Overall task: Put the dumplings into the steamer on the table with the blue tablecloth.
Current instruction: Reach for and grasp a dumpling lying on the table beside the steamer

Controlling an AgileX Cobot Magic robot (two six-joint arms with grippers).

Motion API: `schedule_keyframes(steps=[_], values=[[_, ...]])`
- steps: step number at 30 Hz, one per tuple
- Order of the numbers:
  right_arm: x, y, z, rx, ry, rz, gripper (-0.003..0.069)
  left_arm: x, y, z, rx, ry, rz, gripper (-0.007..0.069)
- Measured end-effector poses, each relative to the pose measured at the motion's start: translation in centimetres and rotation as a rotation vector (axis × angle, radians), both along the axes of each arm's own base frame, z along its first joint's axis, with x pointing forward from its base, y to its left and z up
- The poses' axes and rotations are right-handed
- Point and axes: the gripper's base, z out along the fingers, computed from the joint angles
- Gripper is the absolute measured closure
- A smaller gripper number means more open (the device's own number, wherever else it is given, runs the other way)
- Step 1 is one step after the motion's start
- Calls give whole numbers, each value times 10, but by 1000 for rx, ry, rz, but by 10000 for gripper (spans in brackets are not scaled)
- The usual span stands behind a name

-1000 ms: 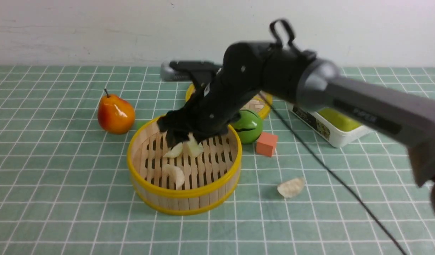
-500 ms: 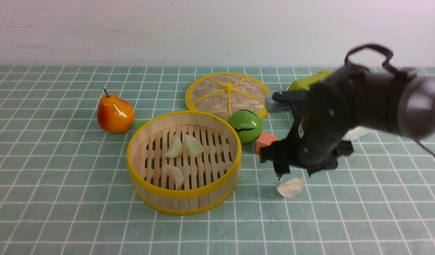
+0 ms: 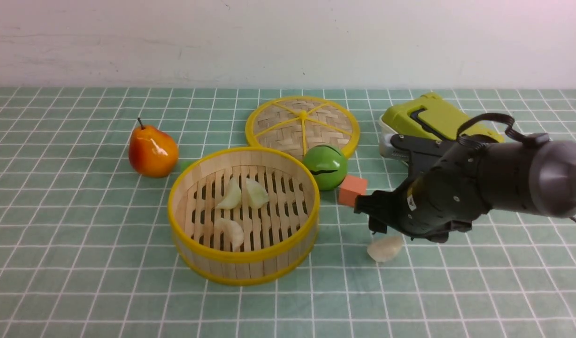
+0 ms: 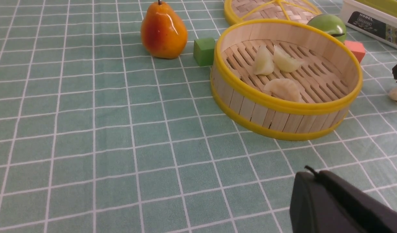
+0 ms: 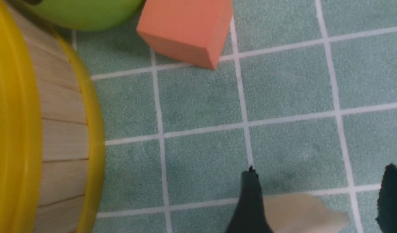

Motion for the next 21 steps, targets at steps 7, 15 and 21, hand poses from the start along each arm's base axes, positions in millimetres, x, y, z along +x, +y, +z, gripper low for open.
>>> schedule_keyframes(steps=[7,15,21], values=[[0,5,-10,25,37,26,267,0,0,0,0,0,0,638],[-2,9,-8,7,39,159,405,0,0,0,3,-1,1,638],[-5,10,-3,-42,53,277,405,0,0,0,3,-1,1,638]])
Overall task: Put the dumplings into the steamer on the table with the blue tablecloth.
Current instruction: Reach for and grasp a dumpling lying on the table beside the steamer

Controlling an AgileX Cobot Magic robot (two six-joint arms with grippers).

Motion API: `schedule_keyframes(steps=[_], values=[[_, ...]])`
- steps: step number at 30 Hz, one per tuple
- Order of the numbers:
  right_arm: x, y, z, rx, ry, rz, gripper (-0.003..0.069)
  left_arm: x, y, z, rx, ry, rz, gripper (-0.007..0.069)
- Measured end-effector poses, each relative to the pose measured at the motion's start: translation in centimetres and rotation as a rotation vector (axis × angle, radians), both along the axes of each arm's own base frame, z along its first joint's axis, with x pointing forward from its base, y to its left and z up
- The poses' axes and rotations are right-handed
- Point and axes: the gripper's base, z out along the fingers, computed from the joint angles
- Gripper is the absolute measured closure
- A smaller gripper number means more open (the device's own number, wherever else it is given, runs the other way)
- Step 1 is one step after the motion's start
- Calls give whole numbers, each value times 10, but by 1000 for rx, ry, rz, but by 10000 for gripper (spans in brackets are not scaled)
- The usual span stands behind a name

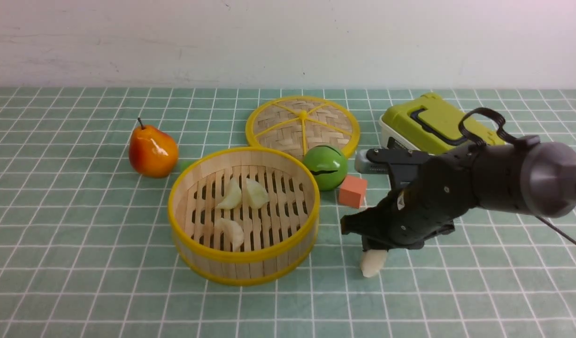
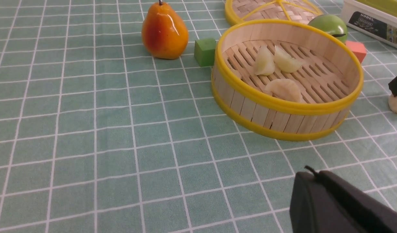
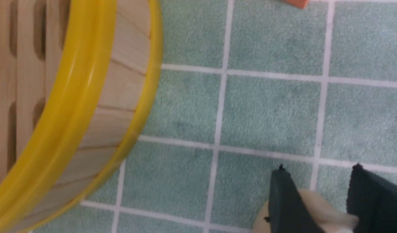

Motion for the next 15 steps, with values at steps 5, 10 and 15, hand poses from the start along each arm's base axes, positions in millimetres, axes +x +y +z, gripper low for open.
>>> schedule_keyframes(steps=[5,10,15], values=[[-6,-2,22,-56,19,96,428,0,0,0,0,0,0,636],[-5,1,70,-24,-48,144,431,0,0,0,1,-1,0,634],[2,15,101,87,-116,194,559,0,0,0,0,-4,0,630]])
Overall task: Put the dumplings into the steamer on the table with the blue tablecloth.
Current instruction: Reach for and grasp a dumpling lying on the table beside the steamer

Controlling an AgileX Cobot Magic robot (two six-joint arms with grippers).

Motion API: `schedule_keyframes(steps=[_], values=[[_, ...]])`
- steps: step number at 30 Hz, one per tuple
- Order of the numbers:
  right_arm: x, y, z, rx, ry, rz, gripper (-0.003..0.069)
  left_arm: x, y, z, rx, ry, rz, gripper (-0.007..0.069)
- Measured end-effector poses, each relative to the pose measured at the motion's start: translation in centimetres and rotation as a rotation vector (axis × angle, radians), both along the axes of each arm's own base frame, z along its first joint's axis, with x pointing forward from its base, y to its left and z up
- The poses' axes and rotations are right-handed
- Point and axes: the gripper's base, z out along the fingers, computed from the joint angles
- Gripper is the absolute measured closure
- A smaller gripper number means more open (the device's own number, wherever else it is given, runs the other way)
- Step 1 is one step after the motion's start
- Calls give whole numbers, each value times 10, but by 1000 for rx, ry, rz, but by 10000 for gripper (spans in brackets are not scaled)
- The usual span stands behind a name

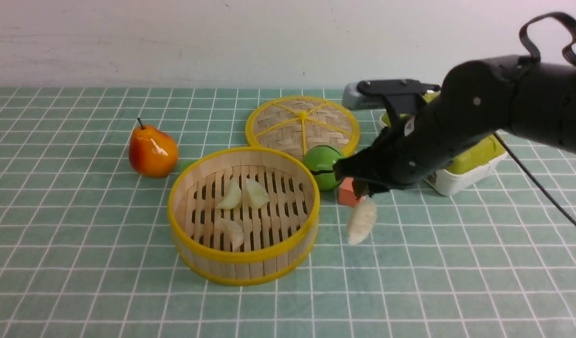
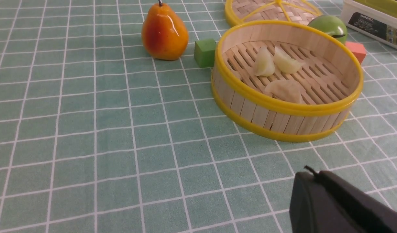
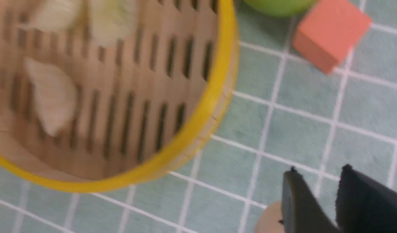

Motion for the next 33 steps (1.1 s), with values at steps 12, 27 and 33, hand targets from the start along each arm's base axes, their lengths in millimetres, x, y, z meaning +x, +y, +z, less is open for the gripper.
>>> schedule_keyframes(steps=[12,27,33], values=[[24,85,-41,116,-3,286,669,0,0,0,5,-3,2,622],[13,14,-19,-226,25,311,317,0,1,0,10,-7,3,618],[25,25,-78,-217,93,284,225,0,1,0,13,-8,4,617]])
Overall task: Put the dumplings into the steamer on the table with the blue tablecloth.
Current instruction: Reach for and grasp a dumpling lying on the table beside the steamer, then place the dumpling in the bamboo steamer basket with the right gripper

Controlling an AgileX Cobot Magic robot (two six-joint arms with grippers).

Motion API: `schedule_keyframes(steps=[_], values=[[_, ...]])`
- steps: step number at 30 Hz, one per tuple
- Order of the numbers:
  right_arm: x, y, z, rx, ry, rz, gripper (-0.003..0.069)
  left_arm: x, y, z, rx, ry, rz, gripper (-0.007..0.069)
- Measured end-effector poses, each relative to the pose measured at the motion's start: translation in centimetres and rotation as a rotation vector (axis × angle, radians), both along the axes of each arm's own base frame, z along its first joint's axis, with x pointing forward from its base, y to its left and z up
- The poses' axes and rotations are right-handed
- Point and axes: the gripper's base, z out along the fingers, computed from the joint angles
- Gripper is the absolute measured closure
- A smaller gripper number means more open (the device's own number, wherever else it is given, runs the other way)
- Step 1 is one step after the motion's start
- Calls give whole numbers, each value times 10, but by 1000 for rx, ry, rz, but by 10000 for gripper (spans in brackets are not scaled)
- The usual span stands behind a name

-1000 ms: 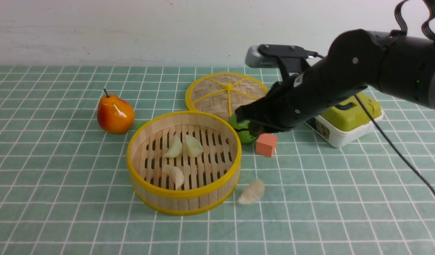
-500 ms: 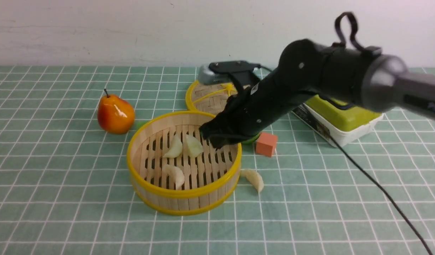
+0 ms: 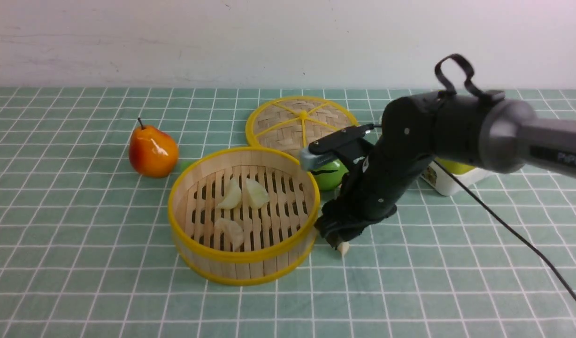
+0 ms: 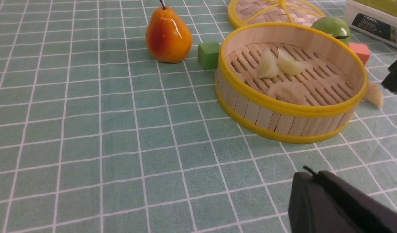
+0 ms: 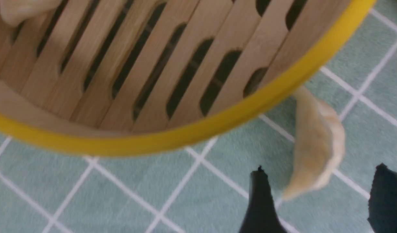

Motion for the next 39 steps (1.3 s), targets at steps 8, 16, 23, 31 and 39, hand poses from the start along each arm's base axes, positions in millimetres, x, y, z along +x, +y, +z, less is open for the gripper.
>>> schedule_keyframes(steps=[8,16,23,31,39], values=[[9,4,-30,-2,6,-40,405,0,0,0,1,1,0,608],[-2,-3,10,0,50,-89,471,0,0,0,1,1,1,603],[-4,29,84,225,-136,-64,471,0,0,0,4,-1,2,596],[-1,79,21,235,-123,13,471,0,0,0,7,-3,3,595],[5,80,-5,222,-56,-50,336,0,1,0,13,-6,5,587]])
